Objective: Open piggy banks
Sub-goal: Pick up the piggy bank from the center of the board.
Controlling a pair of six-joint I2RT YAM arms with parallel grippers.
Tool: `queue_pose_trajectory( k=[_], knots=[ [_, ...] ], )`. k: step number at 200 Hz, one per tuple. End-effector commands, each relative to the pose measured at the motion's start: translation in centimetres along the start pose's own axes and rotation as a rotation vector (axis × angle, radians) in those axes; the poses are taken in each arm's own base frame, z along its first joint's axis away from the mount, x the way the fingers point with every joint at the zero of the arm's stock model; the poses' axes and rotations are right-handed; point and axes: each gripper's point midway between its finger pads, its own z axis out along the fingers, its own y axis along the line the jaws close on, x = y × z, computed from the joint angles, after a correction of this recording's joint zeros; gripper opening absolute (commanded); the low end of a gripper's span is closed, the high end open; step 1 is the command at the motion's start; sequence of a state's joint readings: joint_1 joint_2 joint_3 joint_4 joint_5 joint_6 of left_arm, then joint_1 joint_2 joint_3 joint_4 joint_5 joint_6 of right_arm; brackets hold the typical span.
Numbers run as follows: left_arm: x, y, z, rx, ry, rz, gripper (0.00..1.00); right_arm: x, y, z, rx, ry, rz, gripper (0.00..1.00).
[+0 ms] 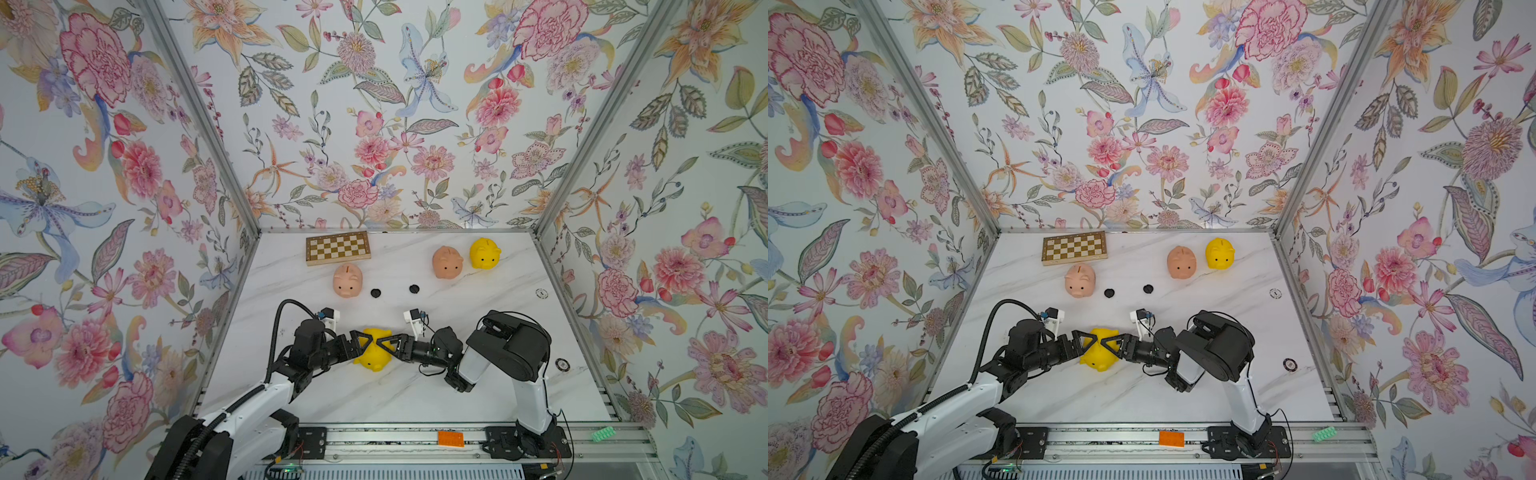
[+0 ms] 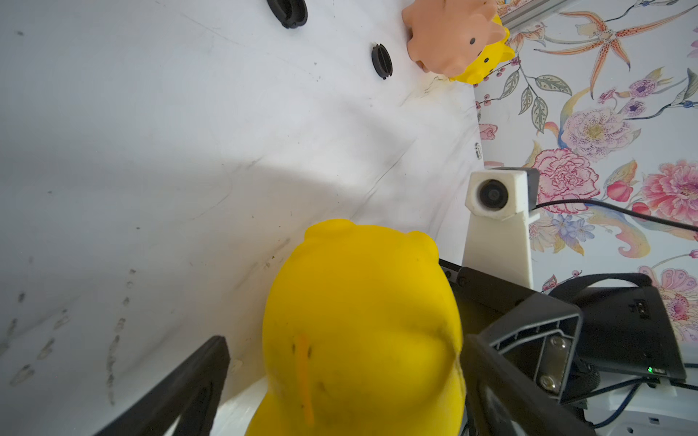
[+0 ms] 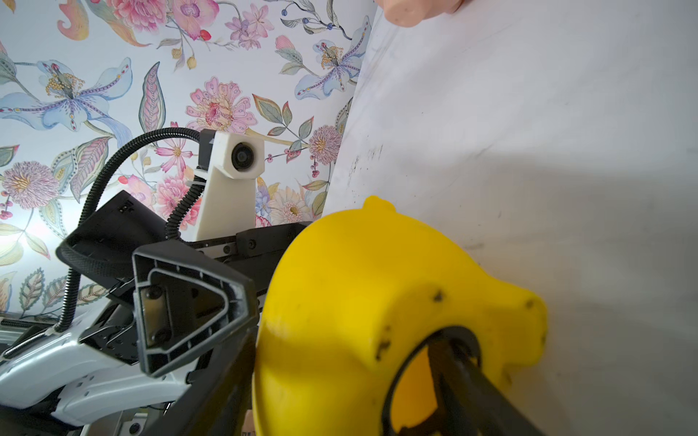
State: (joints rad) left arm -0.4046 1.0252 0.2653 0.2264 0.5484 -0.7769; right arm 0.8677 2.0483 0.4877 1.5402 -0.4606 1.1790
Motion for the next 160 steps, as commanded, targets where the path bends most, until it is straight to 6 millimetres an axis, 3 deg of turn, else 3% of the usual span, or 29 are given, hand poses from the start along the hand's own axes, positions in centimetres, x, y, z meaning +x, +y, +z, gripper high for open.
queue_pose_trajectory(
  k=[1, 15, 80, 160],
  knots=[
    [-0.5, -0.9, 0.1, 0.057, -0.014, -0.009, 0.99, 0.7, -2.4, -0.2, 0.066, 0.022, 0.047, 0.74],
    [0.4, -0.2, 0.2, 0.054, -0.001, -0.026, 0.99, 0.7, -2.6, 0.0, 0.068, 0.027, 0.055, 0.74],
    [0.8, 0.0, 0.3, 0.074, -0.002, -0.054, 0.99, 0.3, -4.2, -0.3, 0.124, 0.007, 0.095, 0.66],
    [1.2, -1.3, 0.5, 0.175, 0.003, -0.141, 0.99, 0.4, -5.7, -0.7, 0.152, -0.008, 0.141, 0.64]
  ],
)
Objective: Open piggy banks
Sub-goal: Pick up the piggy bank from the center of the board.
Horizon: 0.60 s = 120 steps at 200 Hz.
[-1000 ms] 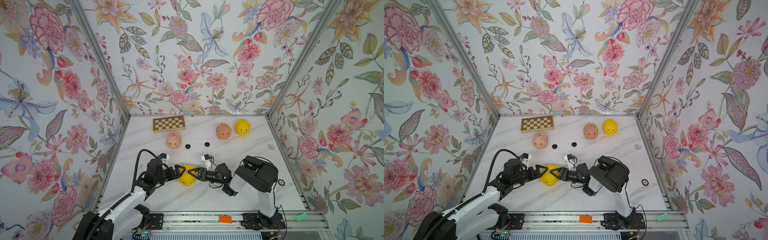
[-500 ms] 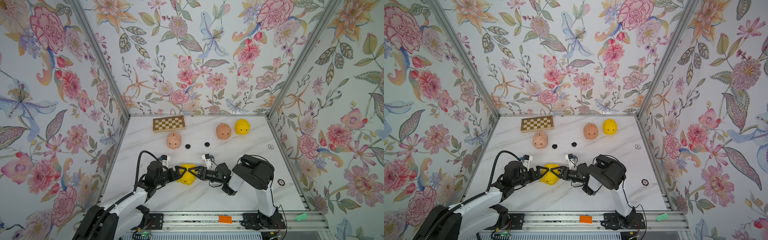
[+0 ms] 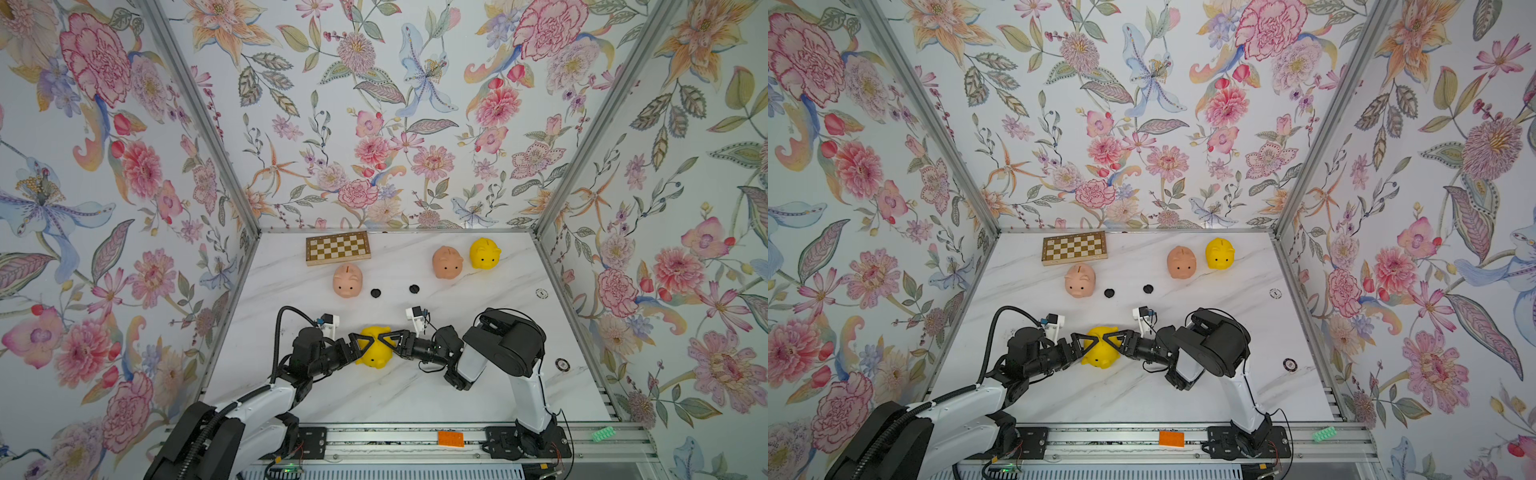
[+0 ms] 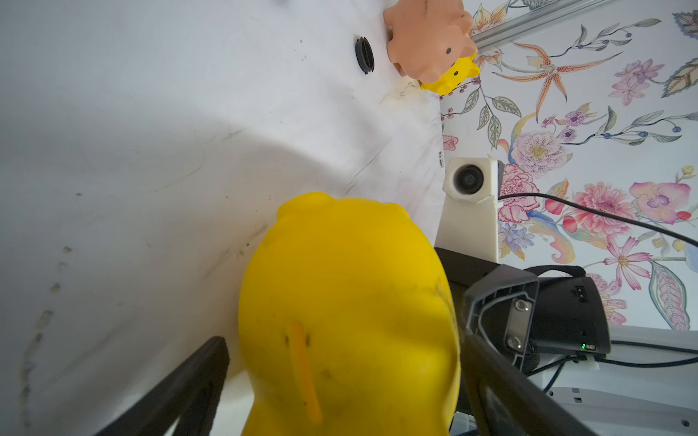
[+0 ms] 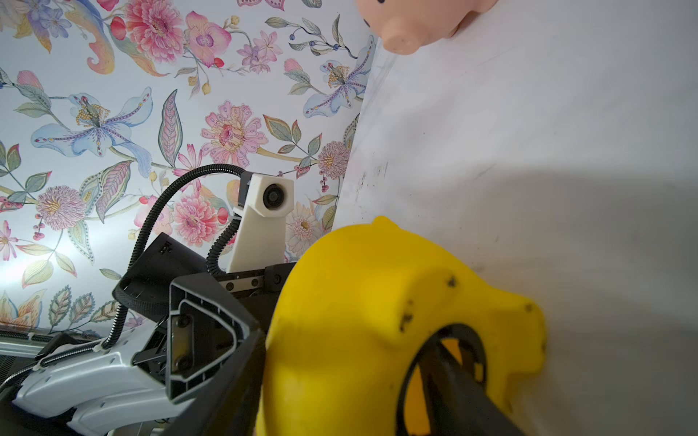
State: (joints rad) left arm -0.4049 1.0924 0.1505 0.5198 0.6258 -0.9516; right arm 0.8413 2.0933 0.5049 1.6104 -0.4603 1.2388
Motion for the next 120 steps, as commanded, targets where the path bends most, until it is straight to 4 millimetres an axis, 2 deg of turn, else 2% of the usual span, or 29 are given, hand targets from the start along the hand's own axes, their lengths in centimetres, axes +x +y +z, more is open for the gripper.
queue_pose_trajectory(
  k=[1, 43, 98, 120],
  knots=[
    [0.2, -0.9, 0.0, 0.049, 0.009, -0.019, 0.99, 1.5, -5.6, -0.9, 0.182, 0.026, 0.096, 0.64],
    [1.1, -0.7, 0.2, 0.040, 0.040, -0.049, 0.99, 1.5, -5.9, -1.1, 0.190, 0.019, 0.104, 0.64],
    [2.3, 1.0, 0.0, -0.048, 0.076, -0.080, 0.99, 1.5, -6.1, -1.1, 0.185, 0.016, 0.112, 0.64],
    [2.4, 0.5, -0.2, -0.018, 0.069, -0.088, 0.99, 1.5, -6.1, -1.1, 0.187, 0.014, 0.112, 0.64]
  ],
)
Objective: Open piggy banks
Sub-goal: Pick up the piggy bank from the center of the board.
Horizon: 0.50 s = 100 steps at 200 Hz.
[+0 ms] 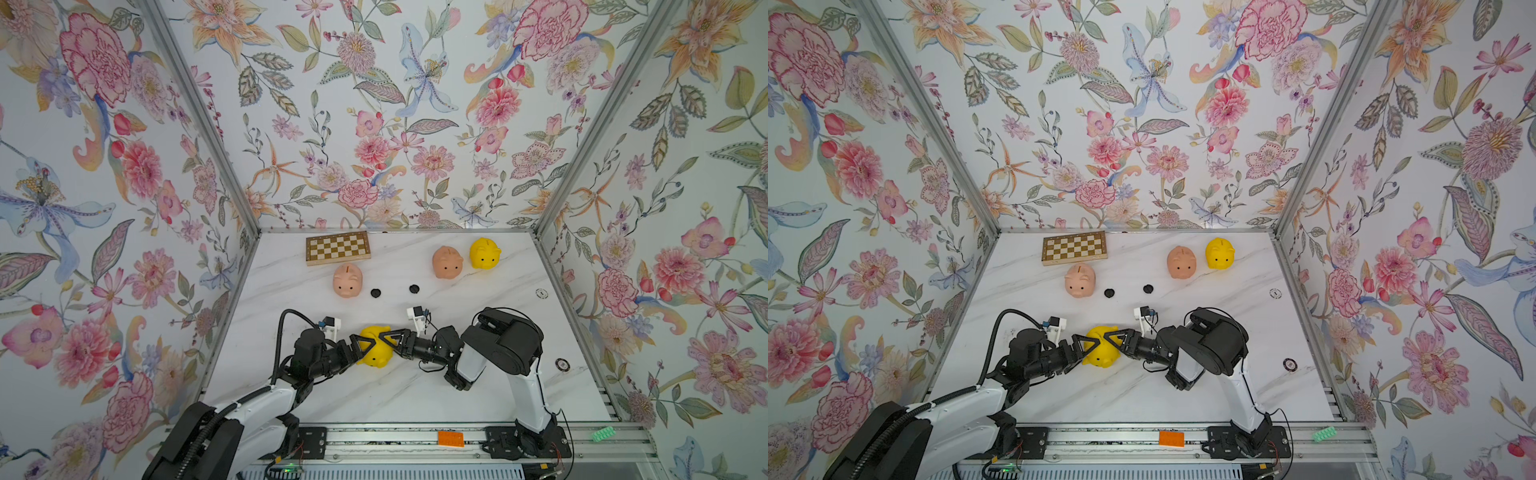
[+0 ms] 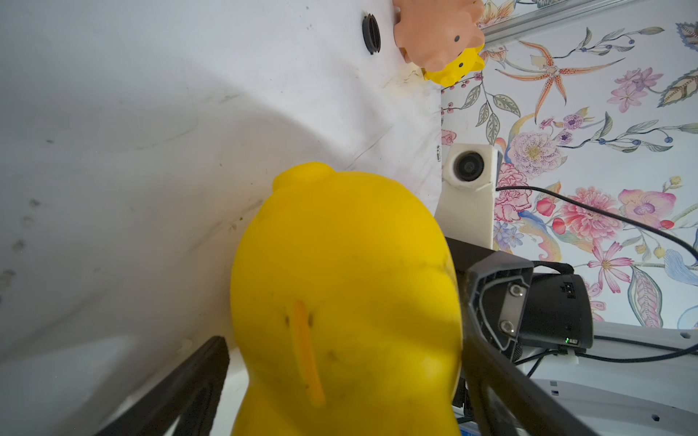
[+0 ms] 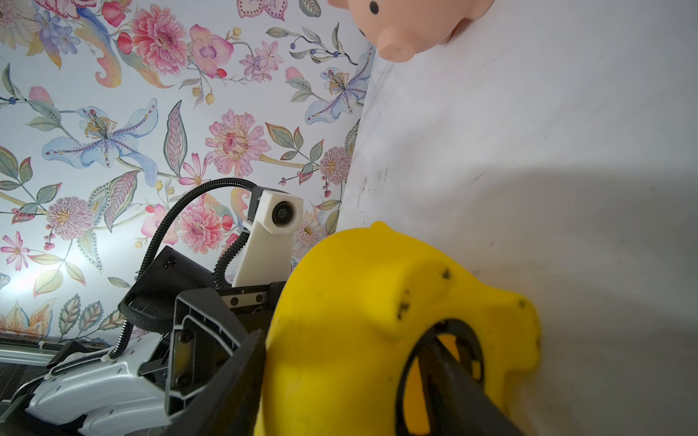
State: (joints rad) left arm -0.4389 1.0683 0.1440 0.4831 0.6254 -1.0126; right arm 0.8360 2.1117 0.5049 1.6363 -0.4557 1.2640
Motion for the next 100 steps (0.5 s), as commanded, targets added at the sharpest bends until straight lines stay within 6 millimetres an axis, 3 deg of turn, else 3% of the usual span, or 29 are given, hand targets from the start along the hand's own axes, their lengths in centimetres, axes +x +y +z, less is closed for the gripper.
queue_pose_trajectory(
  k=[1, 55, 100],
  knots=[
    [1.1, 0.6, -0.2, -0.013, 0.034, -0.032, 0.99, 1.6, -5.9, -1.1, 0.191, 0.024, 0.089, 0.64],
    [1.9, 0.4, 0.1, -0.003, 0.069, -0.083, 0.99, 1.6, -5.9, -1.0, 0.183, 0.022, 0.091, 0.64],
    [1.3, -0.5, 0.0, 0.041, 0.034, -0.073, 0.95, 1.6, -5.9, -1.1, 0.177, 0.019, 0.093, 0.63]
  ],
)
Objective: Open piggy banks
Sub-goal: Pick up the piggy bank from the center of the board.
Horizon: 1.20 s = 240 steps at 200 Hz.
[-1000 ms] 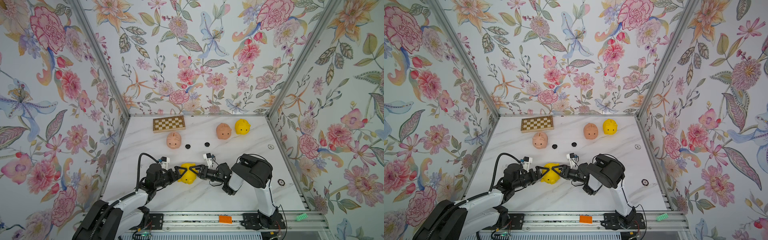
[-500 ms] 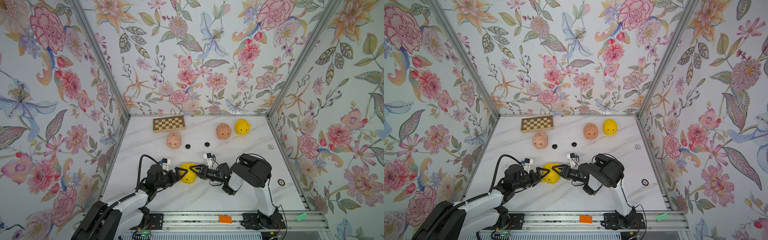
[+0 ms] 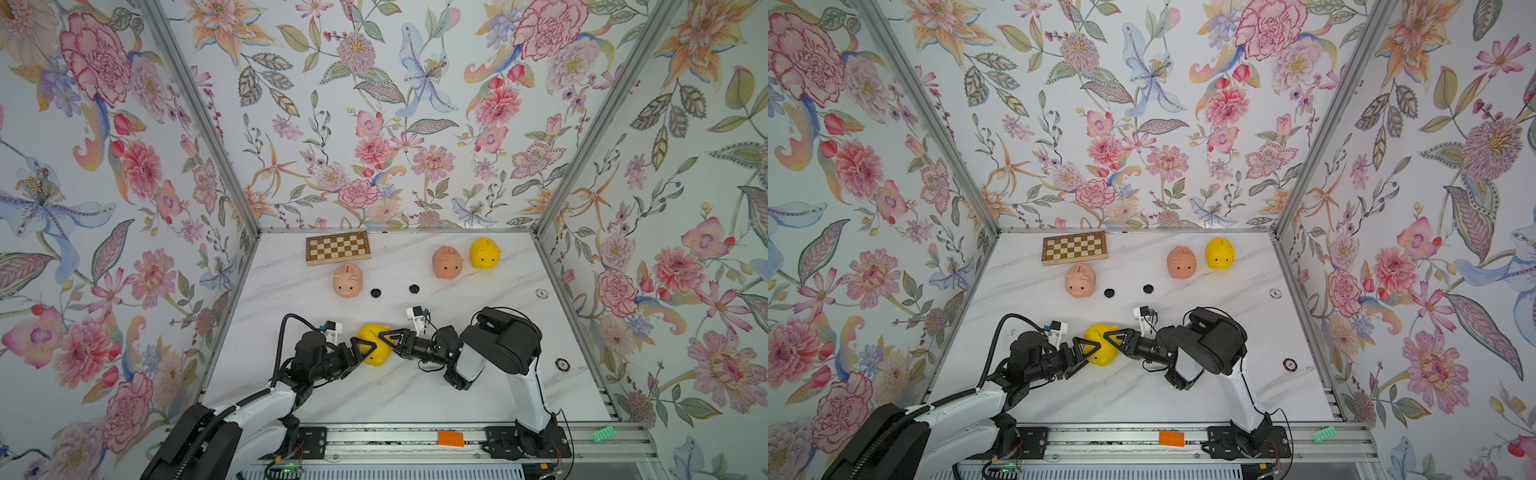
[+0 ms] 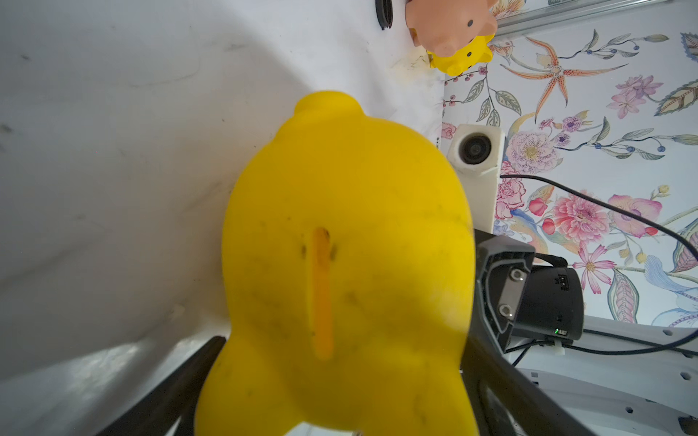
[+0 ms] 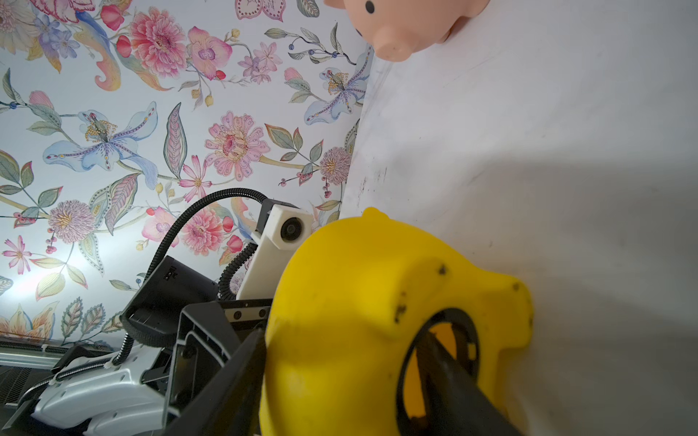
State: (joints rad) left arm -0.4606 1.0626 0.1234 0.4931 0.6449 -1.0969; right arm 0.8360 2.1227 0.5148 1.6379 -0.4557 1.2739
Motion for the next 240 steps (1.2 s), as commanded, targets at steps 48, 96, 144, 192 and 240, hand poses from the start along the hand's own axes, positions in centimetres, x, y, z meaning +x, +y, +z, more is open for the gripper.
queue_pose_trajectory(
  k=[48, 96, 144, 192, 240],
  knots=[
    [-0.3, -1.1, -0.3, 0.038, -0.024, 0.036, 0.90, 1.5, -5.9, -1.4, 0.178, 0.013, 0.087, 0.63],
    [-0.8, -1.3, -0.9, -0.026, -0.037, 0.098, 0.82, 1.4, -5.2, -1.0, 0.153, 0.021, 0.067, 0.64],
    [-0.9, -1.3, -1.3, -0.092, -0.021, 0.144, 0.70, 0.6, -3.9, -1.0, 0.122, 0.014, 0.031, 0.66],
    [-2.0, -2.2, -1.8, -0.194, 0.003, 0.225, 0.64, -1.0, -2.3, -2.2, 0.099, -0.002, -0.015, 0.69],
    [-3.0, -3.1, -2.7, -0.280, 0.009, 0.301, 0.56, -2.3, -1.9, -3.3, 0.185, 0.031, -0.104, 0.69]
  ],
)
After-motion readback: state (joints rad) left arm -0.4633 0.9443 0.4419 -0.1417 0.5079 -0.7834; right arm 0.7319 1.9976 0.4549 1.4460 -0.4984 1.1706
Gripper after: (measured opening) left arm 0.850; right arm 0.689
